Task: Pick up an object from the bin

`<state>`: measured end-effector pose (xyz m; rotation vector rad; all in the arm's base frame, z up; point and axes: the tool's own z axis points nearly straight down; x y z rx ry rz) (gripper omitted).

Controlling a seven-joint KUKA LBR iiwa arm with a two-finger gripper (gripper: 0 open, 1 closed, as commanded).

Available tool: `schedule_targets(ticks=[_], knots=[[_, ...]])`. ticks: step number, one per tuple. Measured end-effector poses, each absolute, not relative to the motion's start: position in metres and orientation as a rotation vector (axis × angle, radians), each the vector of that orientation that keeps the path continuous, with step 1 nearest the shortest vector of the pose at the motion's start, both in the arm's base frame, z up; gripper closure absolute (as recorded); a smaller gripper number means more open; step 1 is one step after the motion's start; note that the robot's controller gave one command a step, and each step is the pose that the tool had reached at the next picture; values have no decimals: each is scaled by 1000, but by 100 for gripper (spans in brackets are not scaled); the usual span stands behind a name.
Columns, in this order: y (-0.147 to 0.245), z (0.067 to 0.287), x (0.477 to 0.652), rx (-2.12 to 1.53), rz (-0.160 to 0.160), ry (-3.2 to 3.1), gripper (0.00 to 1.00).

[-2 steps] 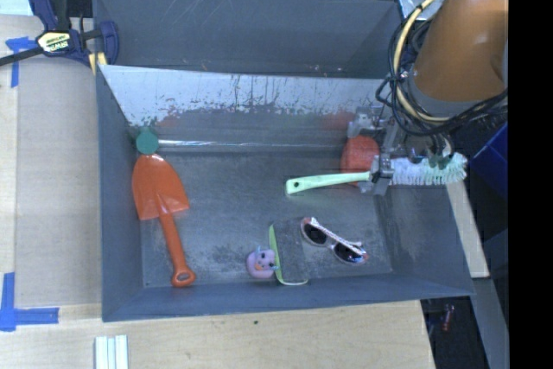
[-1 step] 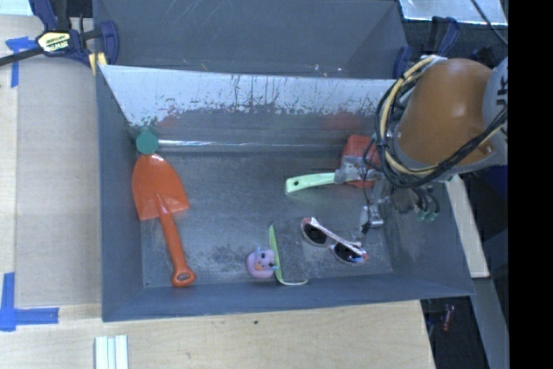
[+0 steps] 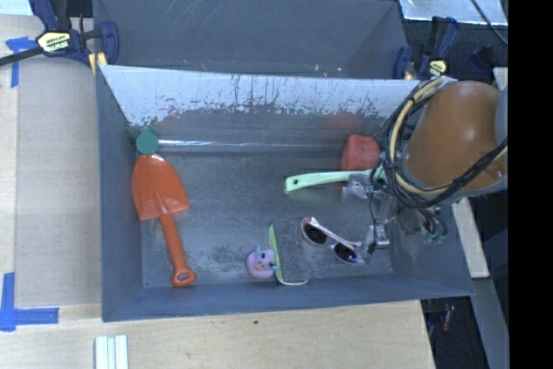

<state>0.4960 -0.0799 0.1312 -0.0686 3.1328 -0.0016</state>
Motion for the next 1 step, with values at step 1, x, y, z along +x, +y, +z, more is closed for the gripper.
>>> schedule_targets(ticks=[1], knots=[[-53,120,486,-58,-2,3133,0]])
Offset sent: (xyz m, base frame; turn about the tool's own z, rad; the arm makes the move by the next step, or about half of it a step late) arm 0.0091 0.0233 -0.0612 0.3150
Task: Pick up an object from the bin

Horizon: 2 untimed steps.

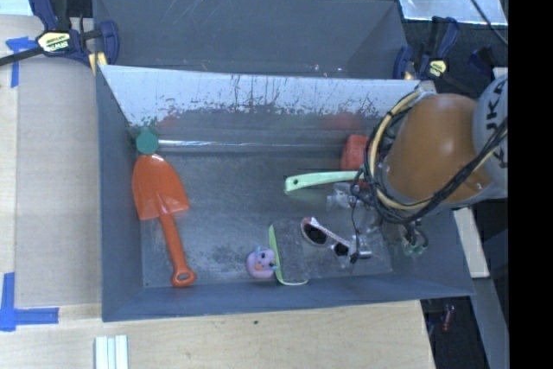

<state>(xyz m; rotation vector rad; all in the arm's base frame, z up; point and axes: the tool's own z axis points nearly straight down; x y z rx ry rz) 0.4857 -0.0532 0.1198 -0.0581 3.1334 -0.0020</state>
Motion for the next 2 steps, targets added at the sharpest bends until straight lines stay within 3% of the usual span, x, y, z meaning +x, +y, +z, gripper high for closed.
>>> schedule_targets(ticks=[1,2], knots=[[-56,71,505,424,-1,3099,0],[-54,69,507,444,0,3093,100]])
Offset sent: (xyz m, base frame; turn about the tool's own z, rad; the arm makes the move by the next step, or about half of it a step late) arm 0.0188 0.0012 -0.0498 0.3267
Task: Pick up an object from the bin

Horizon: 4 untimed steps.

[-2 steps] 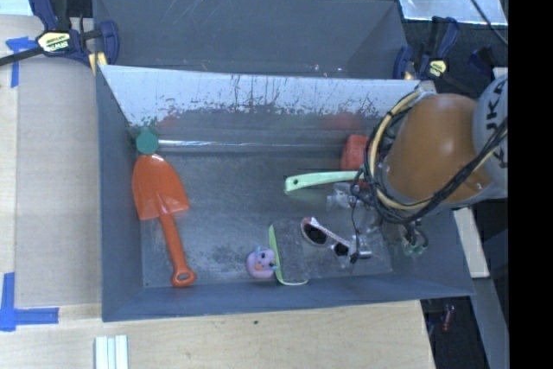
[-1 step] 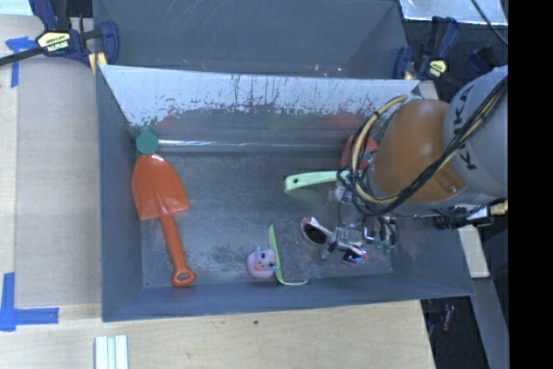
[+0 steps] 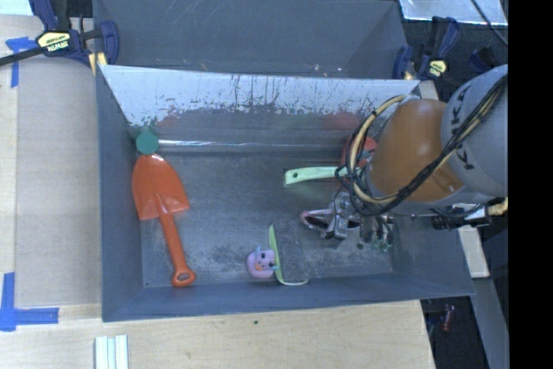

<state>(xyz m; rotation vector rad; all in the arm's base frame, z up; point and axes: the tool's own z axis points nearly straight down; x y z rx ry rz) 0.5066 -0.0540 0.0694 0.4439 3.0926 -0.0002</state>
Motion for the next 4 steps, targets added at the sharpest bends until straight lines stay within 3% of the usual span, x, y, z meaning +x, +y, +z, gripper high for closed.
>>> schedule_targets(ticks=[1,4], knots=[[-53,71,506,447,1,3094,100],[-54,168,505,442,0,3099,100]])
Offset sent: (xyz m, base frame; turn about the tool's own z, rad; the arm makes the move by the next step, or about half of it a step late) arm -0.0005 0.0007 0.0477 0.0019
